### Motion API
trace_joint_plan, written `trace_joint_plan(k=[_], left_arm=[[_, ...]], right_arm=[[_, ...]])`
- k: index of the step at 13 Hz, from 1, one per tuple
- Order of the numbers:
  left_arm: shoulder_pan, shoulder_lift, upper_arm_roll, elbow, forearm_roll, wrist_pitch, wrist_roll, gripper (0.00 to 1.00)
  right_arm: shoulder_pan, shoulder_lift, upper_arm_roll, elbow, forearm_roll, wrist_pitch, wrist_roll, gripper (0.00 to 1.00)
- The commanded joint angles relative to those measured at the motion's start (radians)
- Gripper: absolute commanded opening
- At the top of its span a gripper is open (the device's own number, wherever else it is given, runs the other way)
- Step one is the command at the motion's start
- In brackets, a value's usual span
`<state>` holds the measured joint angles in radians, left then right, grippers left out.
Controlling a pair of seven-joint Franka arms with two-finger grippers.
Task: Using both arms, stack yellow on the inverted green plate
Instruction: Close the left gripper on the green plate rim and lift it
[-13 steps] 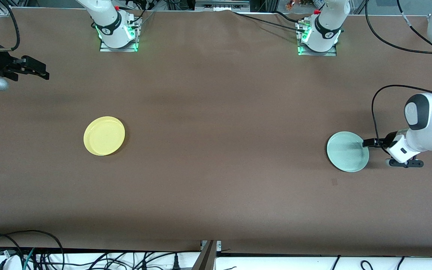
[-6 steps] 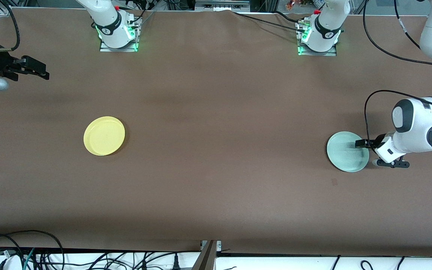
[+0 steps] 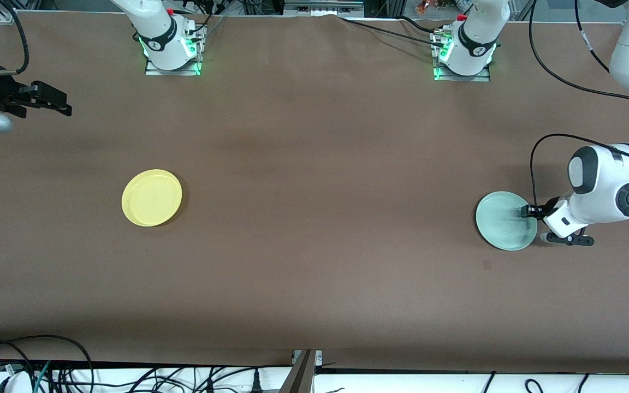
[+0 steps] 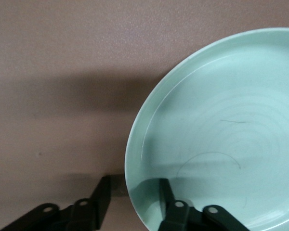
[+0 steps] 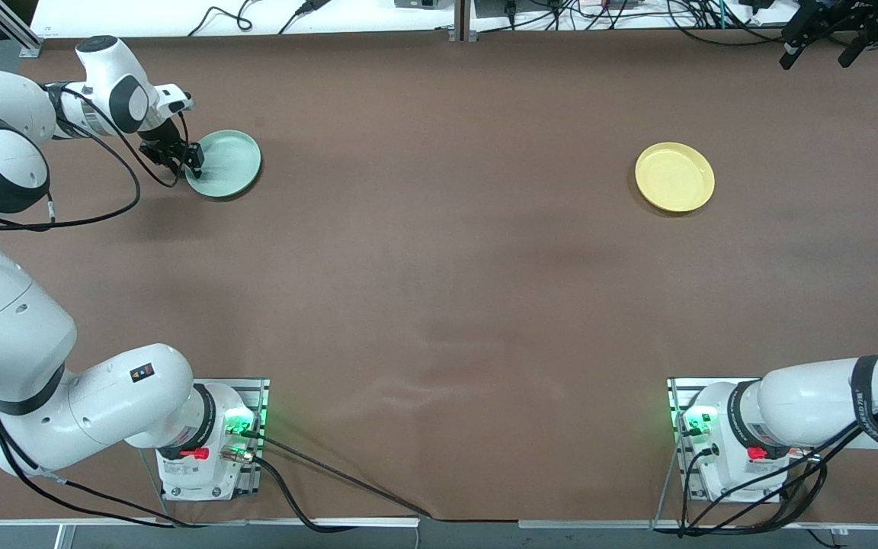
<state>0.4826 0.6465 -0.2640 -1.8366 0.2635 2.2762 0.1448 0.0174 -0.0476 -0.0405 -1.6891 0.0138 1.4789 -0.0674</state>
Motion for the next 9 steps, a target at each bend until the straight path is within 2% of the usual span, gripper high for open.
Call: trace_joint_plan(k=[1, 5, 6, 9], left_arm=[[0.005, -0.002, -0.004, 0.005, 0.026, -0.006, 0.01, 0.0], [-0.025, -0.011, -0.004, 0.035, 0.028, -0.049, 0.009, 0.0], [-0.056, -0.016, -0.004, 0.072, 0.031, -0.116, 0.007, 0.0], [-0.155, -0.018, -0.004, 0.27, 0.051, -0.393, -0.002, 0.0]], right_arm=[[0.001, -0.005, -0.001, 0.003, -0.001, -0.012, -0.011, 1.0], [0.001, -0.005, -0.001, 0.003, -0.001, -0.011, -0.011, 1.0], [0.001, -0.005, -0.002, 0.003, -0.001, -0.011, -0.011, 1.0], [0.001, -0.005, -0.002, 0.003, -0.001, -0.011, -0.012, 1.0]])
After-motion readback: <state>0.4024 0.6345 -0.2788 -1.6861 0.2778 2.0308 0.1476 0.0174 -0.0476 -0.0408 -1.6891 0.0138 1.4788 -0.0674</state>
